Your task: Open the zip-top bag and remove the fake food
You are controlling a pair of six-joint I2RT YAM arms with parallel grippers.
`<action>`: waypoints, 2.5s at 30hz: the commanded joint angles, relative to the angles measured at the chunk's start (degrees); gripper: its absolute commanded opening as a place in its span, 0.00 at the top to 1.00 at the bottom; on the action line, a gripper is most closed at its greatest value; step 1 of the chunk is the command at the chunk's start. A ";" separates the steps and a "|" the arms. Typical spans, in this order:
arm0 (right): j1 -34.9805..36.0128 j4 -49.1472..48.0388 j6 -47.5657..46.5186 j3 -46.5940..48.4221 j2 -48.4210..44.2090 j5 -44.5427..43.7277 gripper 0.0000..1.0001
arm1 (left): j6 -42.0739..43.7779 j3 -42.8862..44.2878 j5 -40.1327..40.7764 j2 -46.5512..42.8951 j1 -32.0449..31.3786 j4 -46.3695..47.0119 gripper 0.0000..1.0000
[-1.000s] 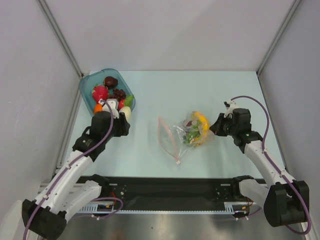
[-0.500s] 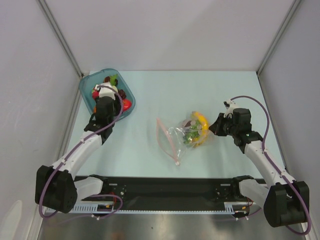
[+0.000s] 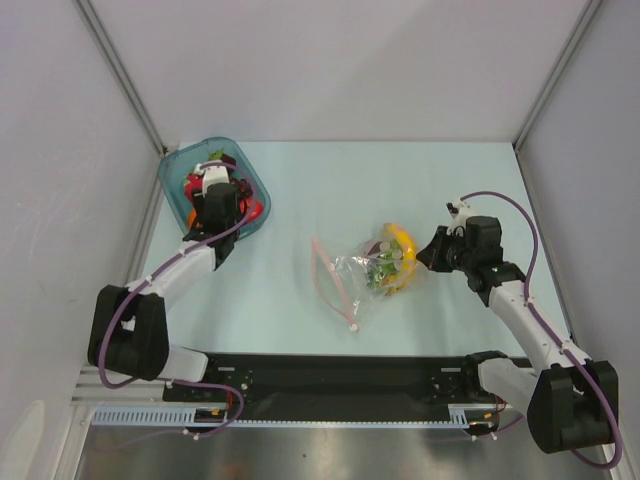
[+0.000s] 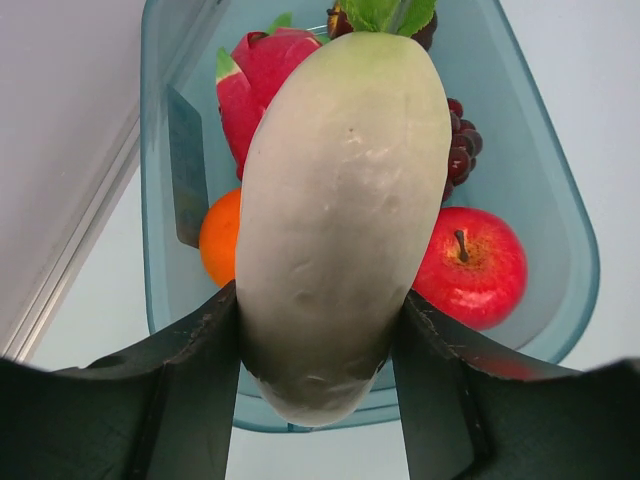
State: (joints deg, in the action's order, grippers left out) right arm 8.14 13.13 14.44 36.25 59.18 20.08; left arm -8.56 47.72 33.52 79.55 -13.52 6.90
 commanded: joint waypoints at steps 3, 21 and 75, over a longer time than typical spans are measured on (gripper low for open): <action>-0.32 -2.58 -0.81 1.54 0.24 1.02 1.00 | 0.21 2.72 4.27 2.80 0.60 4.09 0.92; -0.32 -2.49 -0.99 1.46 0.24 1.37 1.00 | 1.35 1.76 2.87 3.42 2.00 3.83 0.04; -0.50 -0.82 -0.11 1.72 0.15 0.58 1.00 | -1.46 -20.91 -41.08 -11.71 -35.96 16.81 0.60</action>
State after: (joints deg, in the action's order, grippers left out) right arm 8.01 12.62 14.37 36.25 59.33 21.43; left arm -9.04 29.02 -8.67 64.88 -47.97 13.21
